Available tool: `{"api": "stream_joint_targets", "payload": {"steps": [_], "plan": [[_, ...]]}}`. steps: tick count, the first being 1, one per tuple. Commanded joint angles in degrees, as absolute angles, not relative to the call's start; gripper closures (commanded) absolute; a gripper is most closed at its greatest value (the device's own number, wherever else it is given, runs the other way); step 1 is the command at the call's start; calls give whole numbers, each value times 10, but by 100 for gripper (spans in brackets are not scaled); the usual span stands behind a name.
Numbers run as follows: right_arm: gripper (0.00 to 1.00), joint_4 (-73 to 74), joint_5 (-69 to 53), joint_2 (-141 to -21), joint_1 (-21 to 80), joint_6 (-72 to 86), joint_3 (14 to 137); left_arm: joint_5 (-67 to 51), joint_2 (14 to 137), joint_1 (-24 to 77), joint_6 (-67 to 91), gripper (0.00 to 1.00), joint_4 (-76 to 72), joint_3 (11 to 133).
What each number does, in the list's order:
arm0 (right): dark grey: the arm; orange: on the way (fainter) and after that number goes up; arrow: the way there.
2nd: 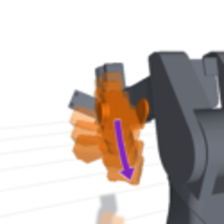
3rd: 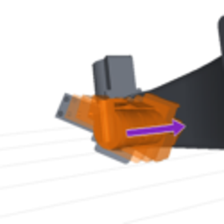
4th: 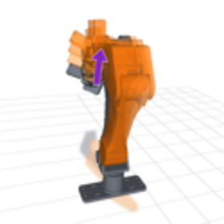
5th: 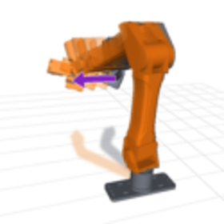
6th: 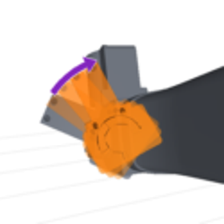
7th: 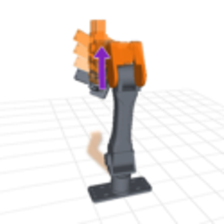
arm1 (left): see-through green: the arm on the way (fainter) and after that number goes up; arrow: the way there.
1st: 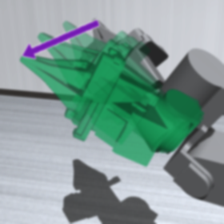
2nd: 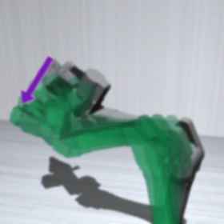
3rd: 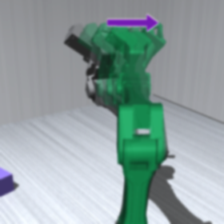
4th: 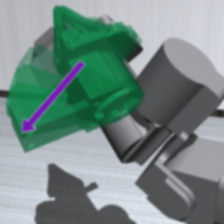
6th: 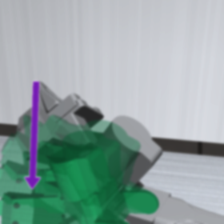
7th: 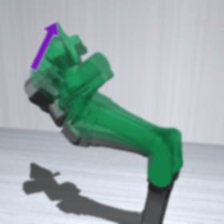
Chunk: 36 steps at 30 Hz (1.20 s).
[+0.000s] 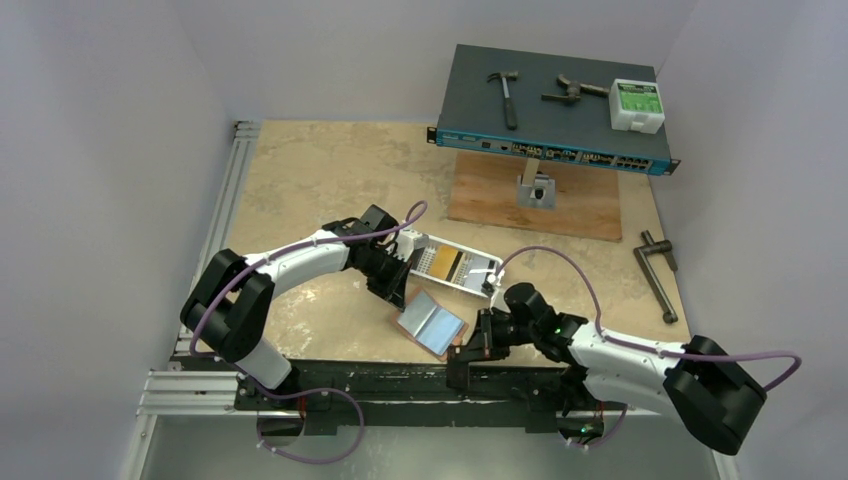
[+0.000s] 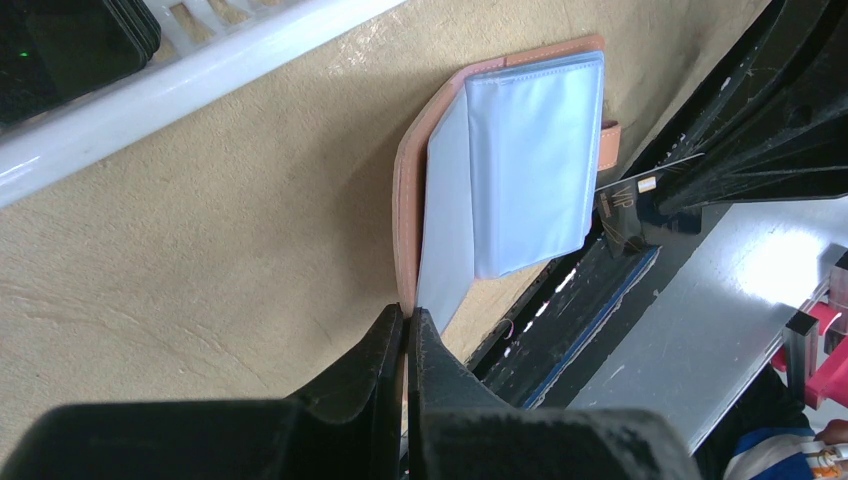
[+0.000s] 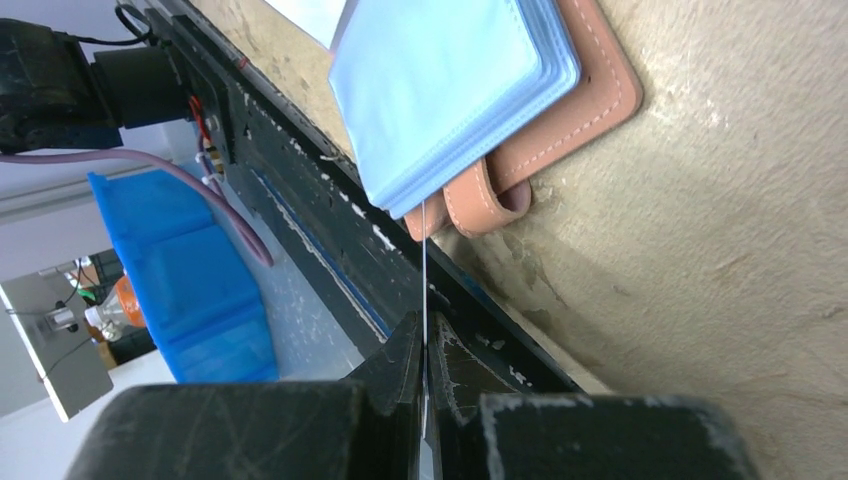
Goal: Put the credit cards into the card holder
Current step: Pick up the card holder from the center of the board.
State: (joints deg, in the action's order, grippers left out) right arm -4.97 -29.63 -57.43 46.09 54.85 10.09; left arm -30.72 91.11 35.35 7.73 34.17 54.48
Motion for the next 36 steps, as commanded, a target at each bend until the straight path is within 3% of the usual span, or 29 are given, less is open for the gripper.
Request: {"api": "stream_joint_targets", "payload": {"steps": [1,25,36], "plan": [[100,-83,-306,-580,451,532,123,-321,892,350,67,100,341,554],[100,-108,-323,-593,445,521,131,-322,888,350,64,100,341,553],[100,-40,-328,-546,444,507,121,-323,887,350,66,100,340,552]]}}
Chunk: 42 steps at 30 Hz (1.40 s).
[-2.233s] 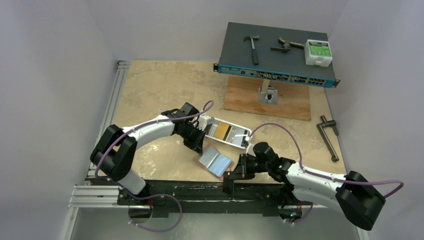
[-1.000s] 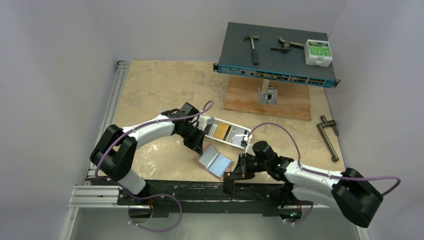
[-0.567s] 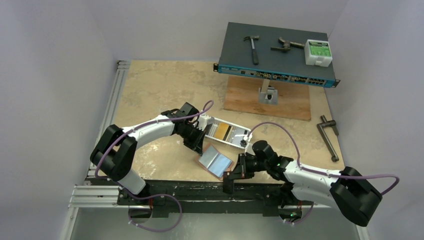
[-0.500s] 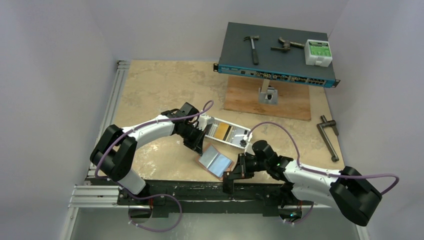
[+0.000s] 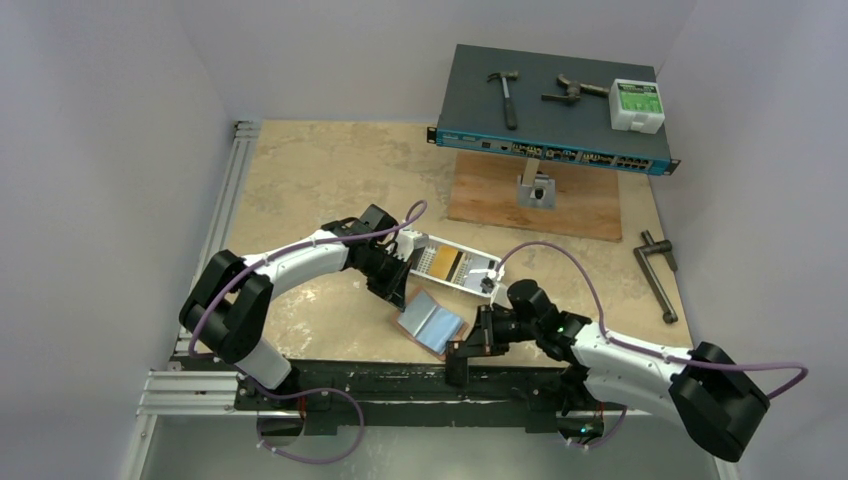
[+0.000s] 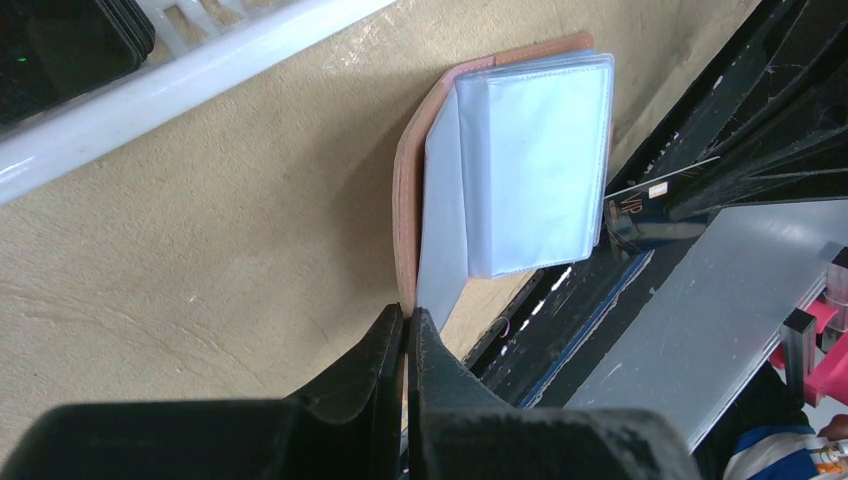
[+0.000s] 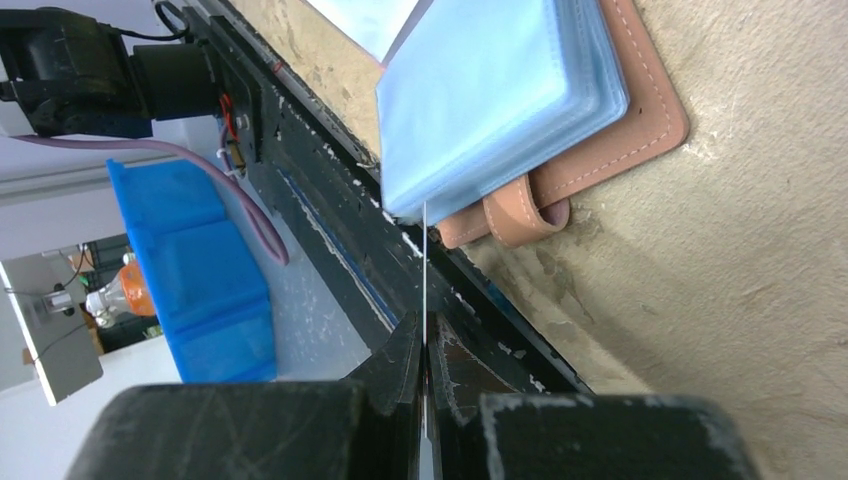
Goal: Put the credit cards into the card holder
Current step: Pick up the card holder from the center of the board.
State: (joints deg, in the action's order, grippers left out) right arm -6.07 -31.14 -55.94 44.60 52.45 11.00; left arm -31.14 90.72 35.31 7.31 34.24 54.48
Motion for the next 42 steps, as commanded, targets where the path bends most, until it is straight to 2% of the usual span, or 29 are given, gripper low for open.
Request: {"api": "stream_joint_targets", "payload": {"steps": [1,42], "plan": [[100,-34,-328,-545,444,504,122,-323,886,350,66,100,340,552],[100,-90,-344,-609,433,489,135,-326,888,350,66,100,341,554]]}}
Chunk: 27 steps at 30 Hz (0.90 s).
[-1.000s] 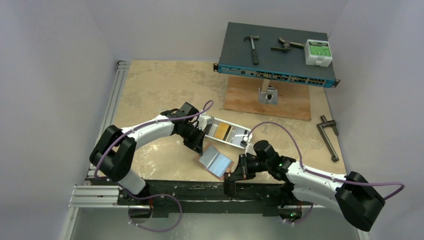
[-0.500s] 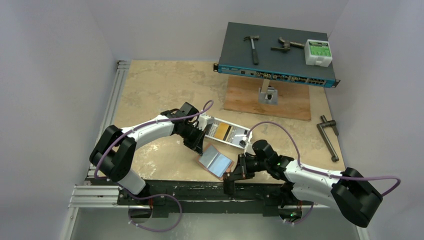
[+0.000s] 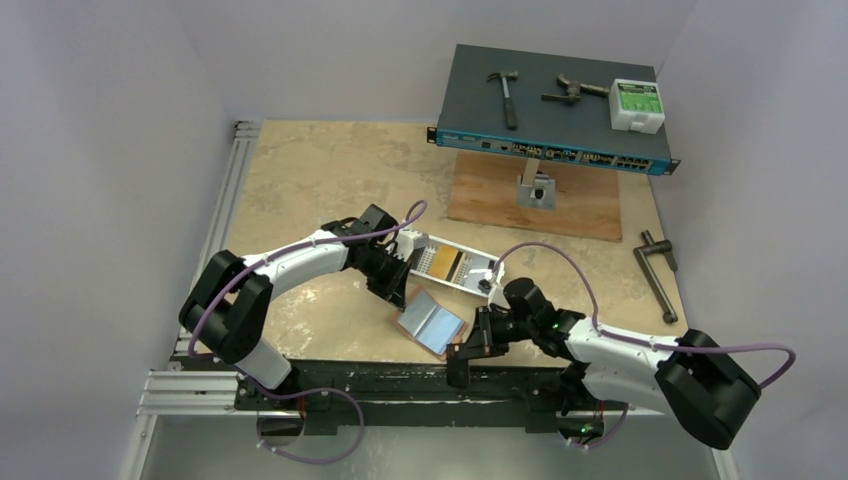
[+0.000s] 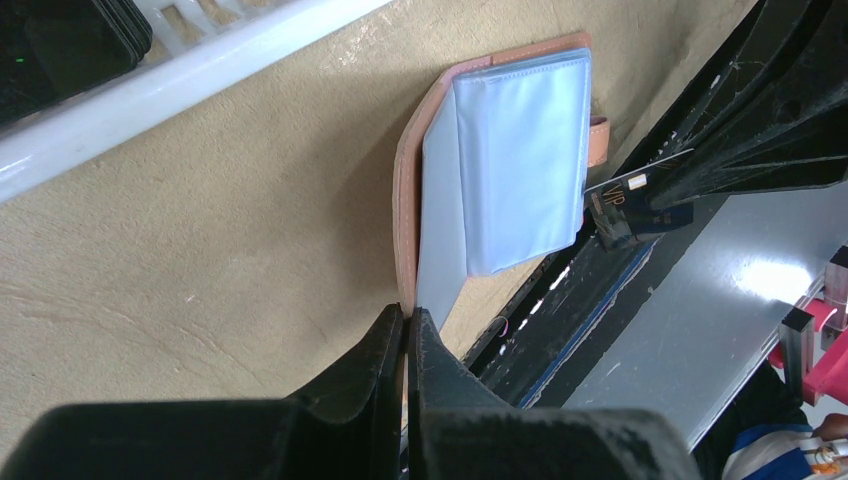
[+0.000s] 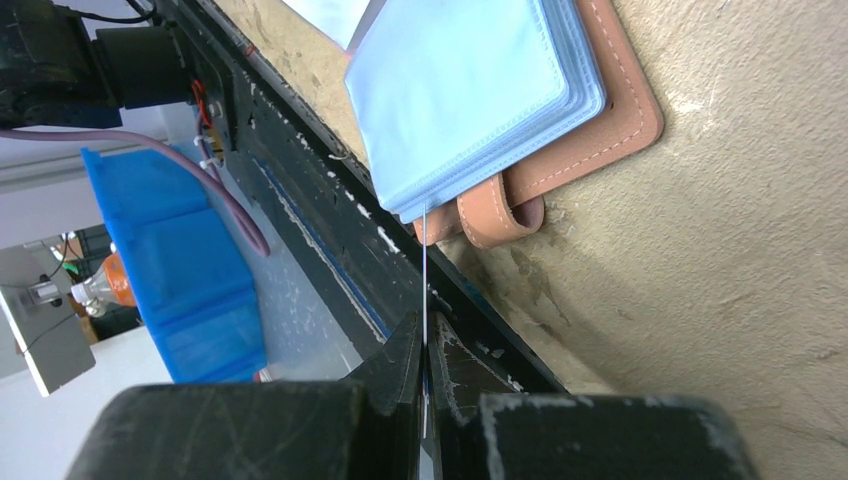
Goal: Put the credit cards into the card holder
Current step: Pick up the card holder from the center of the board.
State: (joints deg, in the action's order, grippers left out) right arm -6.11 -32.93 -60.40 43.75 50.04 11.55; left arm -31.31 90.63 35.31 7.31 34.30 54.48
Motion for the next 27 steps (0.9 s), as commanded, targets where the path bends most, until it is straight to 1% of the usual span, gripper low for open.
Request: {"api": "stream_joint_targets", "payload": {"steps": [1,27], "plan": [[100,-92,-344,-611,433,489,135,-327,888,350,66,100,341,554],[100,-136,-349,-674,428,492,143,-328,875,350,66,100,337,549]]}}
